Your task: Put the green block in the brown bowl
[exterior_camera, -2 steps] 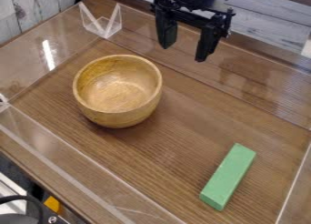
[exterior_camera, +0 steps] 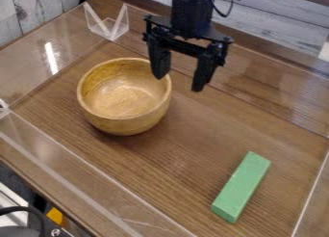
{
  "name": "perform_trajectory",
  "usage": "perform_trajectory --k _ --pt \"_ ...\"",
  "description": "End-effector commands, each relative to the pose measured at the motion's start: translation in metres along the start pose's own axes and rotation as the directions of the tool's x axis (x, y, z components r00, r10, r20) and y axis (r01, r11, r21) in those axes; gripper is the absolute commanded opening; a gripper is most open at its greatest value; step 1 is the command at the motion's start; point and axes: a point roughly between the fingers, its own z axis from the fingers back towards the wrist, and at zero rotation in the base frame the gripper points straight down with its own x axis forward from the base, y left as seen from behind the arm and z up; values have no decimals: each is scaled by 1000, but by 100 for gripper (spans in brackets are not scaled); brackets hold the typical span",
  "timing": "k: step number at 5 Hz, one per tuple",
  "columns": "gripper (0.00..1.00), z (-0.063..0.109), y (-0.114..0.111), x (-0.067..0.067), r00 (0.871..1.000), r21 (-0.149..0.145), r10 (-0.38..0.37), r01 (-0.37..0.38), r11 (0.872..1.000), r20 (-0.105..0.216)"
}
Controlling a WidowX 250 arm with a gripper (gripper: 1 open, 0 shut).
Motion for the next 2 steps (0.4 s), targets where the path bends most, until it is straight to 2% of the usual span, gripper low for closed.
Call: perform_trajectory --k 1,2 --pt "100 14 -32 -23 999 -24 -24 25 999 42" --pt "100 8 -66 -34 995 -34 -95 96 995 41"
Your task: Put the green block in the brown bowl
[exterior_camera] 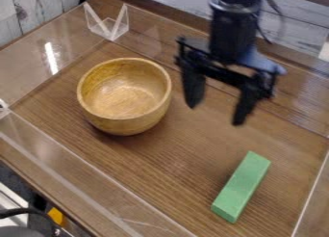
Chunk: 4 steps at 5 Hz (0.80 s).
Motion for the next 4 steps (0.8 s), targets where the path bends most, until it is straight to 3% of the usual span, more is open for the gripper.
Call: perform_trajectory --k 1,3,4 --pt "100 0 -29 -2 998 -15 -40 41 999 44" --pt "100 -8 -40 -7 995 -19 -79 81 997 62" --pt "100 -15 -38 -9 986 -9 -151 152 988 67"
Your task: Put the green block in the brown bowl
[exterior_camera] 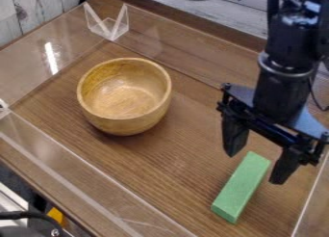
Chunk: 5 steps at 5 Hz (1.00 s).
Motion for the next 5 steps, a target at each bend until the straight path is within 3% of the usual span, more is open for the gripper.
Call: perform_trajectory --k 1,3,5 --pt "100 2 -3 0 994 7 -94 94 996 49" --pt "100 -9 -5 -8 994 15 -12 10 1000 105" --pt "100 -19 3 -2 991 5 -10 9 1000 132"
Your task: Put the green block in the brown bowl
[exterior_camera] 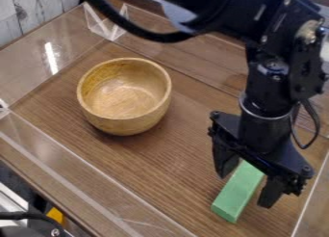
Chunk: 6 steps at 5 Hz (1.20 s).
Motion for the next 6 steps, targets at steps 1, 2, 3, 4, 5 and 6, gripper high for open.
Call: perform_trajectory --k 1,2,3,4,5,6 --pt "100 3 4 6 999 -14 8 -8 1000 36" --pt "100 0 10 11 999 -19 19 -18 1000 44" --pt "100 -2 15 15 998 -22 30 -29 999 50" --pt "100 -8 15 22 999 -24 -4 6 1000 54" --pt "100 -10 13 28 997 -24 -36 38 999 64" --pt "100 -9 8 21 997 -27 -35 37 999 71"
